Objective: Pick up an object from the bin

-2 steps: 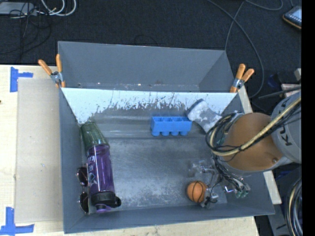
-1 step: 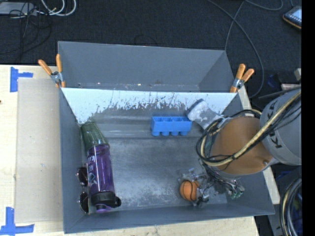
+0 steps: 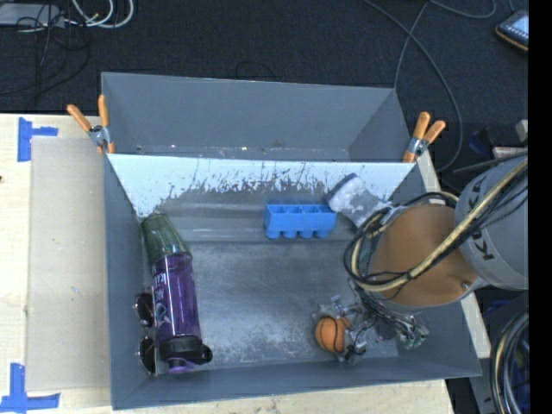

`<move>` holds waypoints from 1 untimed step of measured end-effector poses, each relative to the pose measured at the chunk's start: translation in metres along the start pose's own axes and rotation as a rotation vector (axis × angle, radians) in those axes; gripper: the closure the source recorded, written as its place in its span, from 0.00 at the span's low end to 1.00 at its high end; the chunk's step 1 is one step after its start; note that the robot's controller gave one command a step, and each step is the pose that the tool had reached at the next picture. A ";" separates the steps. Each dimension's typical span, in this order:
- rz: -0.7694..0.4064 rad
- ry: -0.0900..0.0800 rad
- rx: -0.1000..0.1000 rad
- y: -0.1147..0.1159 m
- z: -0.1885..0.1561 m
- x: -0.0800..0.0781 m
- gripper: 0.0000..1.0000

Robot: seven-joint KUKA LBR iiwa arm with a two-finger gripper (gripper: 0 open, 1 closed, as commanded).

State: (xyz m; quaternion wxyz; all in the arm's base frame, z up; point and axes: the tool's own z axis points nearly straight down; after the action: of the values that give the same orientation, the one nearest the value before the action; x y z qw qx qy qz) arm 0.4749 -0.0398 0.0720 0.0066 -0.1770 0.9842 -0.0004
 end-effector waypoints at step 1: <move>0.001 -0.001 0.000 0.000 0.000 0.000 1.00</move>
Offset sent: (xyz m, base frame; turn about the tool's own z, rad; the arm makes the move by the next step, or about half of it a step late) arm -0.0001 -0.0001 0.0005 0.0004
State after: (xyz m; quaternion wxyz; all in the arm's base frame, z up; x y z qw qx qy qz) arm 0.4752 -0.0399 0.0723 0.0070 -0.1766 0.9843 -0.0005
